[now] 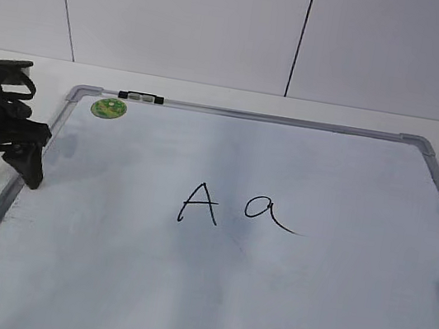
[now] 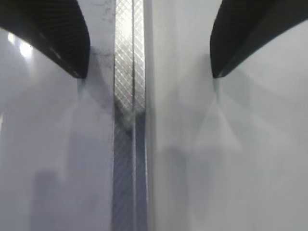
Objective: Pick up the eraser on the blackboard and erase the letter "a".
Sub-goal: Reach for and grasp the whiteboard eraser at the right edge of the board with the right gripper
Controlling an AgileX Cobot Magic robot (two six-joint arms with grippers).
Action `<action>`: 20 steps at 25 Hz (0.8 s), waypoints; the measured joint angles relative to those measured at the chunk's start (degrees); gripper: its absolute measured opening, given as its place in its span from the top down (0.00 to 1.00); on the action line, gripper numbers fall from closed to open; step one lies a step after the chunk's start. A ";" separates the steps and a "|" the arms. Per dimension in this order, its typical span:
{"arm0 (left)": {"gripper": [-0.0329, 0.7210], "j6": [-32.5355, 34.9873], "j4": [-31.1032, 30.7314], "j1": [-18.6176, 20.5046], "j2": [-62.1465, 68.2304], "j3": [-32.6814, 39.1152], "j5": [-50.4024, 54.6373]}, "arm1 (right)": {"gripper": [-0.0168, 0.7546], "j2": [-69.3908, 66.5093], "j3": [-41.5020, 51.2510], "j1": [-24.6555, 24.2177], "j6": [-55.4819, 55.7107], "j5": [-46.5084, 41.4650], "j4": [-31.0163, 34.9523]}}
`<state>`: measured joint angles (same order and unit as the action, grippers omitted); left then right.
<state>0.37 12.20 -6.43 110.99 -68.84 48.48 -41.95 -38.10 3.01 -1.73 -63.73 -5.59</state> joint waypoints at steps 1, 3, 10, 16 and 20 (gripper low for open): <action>0.18 0.00 0.00 0.00 0.10 0.00 0.03 | 0.21 0.00 0.00 0.00 0.00 0.00 0.00; 0.18 -0.37 0.10 0.00 0.18 0.00 0.12 | 0.21 0.00 0.00 0.00 0.00 0.00 0.00; 0.31 -0.37 0.41 0.00 0.18 -0.03 0.25 | 0.21 0.00 0.00 0.00 0.00 0.00 0.00; 0.50 -0.37 0.65 0.00 0.18 -0.16 0.90 | 0.21 0.00 0.00 0.00 0.00 0.00 0.00; 0.61 -0.37 0.99 0.00 0.18 -0.25 1.39 | 0.21 0.00 0.00 0.00 0.00 0.00 0.00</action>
<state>0.00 13.20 -6.43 111.18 -69.09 49.87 -41.95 -38.10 3.01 -1.73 -63.73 -5.59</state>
